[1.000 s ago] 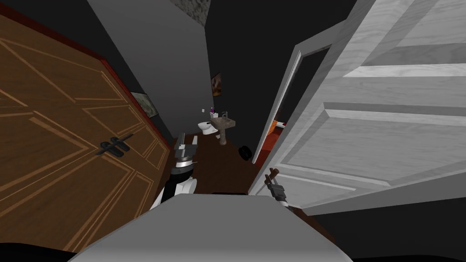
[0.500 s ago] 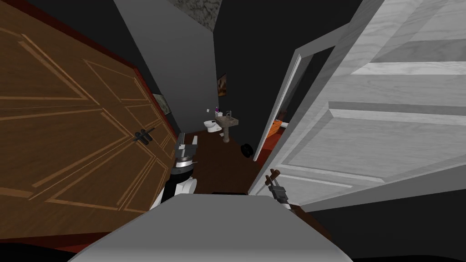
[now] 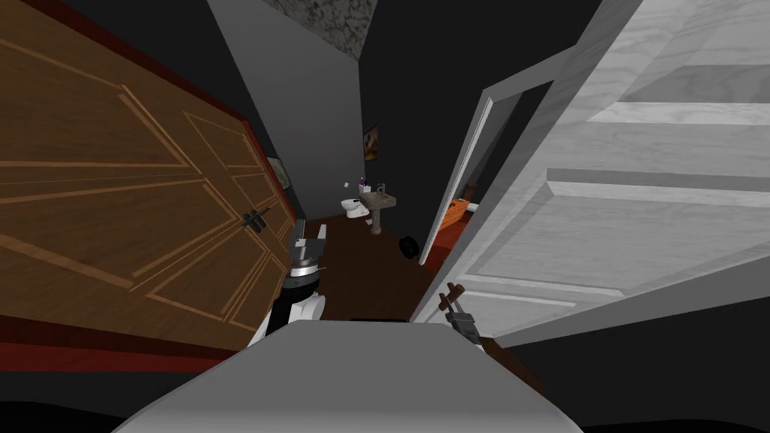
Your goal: Pull the door open
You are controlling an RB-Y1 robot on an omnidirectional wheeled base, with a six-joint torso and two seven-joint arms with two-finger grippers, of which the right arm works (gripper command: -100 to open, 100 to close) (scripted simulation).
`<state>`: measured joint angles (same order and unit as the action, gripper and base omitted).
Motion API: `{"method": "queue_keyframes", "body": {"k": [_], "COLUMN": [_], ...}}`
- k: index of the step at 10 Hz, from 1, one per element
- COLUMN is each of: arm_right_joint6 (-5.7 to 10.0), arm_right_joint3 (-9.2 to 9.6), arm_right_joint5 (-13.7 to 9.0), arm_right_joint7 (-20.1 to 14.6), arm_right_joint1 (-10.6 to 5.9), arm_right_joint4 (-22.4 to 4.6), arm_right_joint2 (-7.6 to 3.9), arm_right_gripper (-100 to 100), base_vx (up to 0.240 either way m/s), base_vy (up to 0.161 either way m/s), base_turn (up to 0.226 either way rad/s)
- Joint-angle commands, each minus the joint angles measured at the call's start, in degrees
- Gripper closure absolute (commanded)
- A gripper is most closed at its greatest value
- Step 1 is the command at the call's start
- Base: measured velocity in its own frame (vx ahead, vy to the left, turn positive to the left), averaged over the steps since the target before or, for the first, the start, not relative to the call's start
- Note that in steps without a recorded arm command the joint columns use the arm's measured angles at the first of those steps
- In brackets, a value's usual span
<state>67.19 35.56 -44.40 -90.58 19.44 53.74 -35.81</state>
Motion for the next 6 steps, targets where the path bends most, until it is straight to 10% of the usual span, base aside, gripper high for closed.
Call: {"method": "queue_keyframes", "body": {"k": [1, 6], "arm_right_joint6": [2.16, 9.49], "arm_right_joint3": [1.02, 4.07], "arm_right_joint5": [0.86, 3.74], "arm_right_joint7": [-0.93, -3.52], "arm_right_joint1": [0.66, 3.39], "arm_right_joint4": [-1.37, -4.99], "arm_right_joint2": [-0.07, -0.82], "arm_right_gripper": [100, 100], "base_vx": [-0.069, -0.081], "base_vy": [-0.020, -0.032], "base_turn": [0.027, 0.029]}}
